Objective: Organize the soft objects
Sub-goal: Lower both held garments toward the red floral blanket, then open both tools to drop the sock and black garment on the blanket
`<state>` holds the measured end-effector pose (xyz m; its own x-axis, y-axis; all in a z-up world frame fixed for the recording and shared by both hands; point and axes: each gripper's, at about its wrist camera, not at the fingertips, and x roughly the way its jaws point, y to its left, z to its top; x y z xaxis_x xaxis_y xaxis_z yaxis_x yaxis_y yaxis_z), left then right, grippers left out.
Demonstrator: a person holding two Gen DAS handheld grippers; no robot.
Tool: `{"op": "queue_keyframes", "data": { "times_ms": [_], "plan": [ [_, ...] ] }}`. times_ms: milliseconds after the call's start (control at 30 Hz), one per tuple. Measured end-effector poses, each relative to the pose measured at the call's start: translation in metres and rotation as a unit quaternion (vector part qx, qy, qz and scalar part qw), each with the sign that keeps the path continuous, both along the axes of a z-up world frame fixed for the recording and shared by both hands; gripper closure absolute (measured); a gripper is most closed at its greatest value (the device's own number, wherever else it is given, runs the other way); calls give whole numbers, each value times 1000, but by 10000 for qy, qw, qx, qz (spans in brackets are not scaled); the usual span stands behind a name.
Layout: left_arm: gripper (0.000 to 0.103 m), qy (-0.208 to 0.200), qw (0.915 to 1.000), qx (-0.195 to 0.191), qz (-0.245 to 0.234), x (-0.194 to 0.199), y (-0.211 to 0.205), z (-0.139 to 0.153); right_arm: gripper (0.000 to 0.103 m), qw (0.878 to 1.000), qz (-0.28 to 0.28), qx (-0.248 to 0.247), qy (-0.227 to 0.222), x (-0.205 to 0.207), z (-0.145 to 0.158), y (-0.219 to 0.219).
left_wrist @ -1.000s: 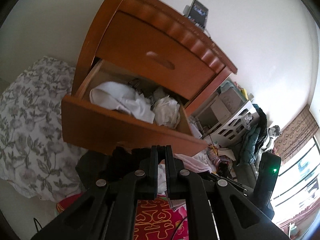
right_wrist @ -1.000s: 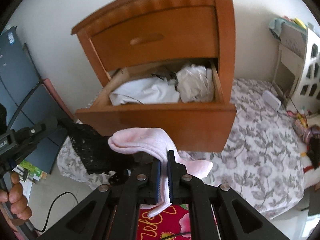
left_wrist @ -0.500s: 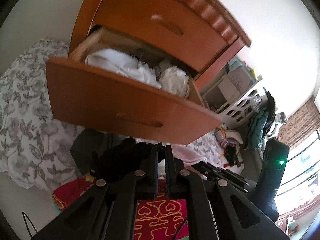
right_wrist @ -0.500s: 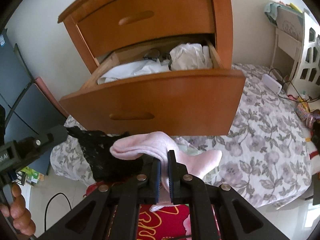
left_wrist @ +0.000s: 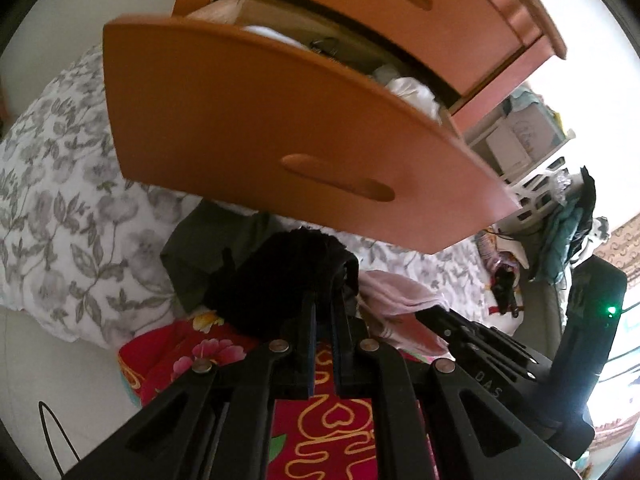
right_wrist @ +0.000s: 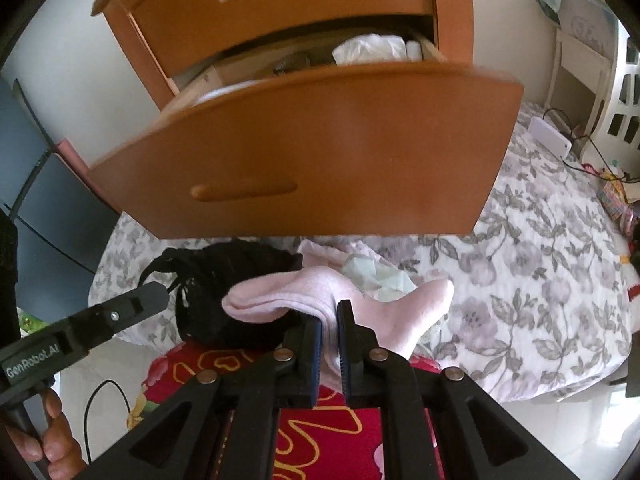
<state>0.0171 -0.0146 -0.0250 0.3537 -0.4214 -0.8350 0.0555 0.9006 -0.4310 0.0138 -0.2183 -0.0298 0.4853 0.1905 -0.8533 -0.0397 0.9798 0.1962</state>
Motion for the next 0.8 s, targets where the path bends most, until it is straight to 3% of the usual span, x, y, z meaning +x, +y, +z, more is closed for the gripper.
{"op": "queue_keyframes", "data": {
  "times_ms": [100,167,233,300,367,500,633,800],
  "plan": [
    [97,73,9999,101,61,1,1,-3,92,10000,-32,-52,63,0,-4,-2],
    [94,136,9997,188,125,2,3,-4,85,9999,-67,-69,66,0,-4,-3],
    [81,201,9993,237,208,1,5,-6,71,9999,-56,-72,53,-2,-2,-3],
    [64,221,9991,260,270,1,8,-6,69,10000,-18,-82,28,-3,-1,-2],
    [62,200,9989,292,295,1,10,-4,62,10000,-5,-96,16,-4,0,-3],
    [42,202,9983,391,389,1,14,-3,49,9999,-29,-130,1,-6,1,-4],
    [34,254,9968,550,517,1,19,-3,31,9995,-185,-244,11,-7,1,-7],
    [25,204,9947,781,643,2,24,-2,21,9987,-347,-361,54,-8,-3,-13]
  ]
}}
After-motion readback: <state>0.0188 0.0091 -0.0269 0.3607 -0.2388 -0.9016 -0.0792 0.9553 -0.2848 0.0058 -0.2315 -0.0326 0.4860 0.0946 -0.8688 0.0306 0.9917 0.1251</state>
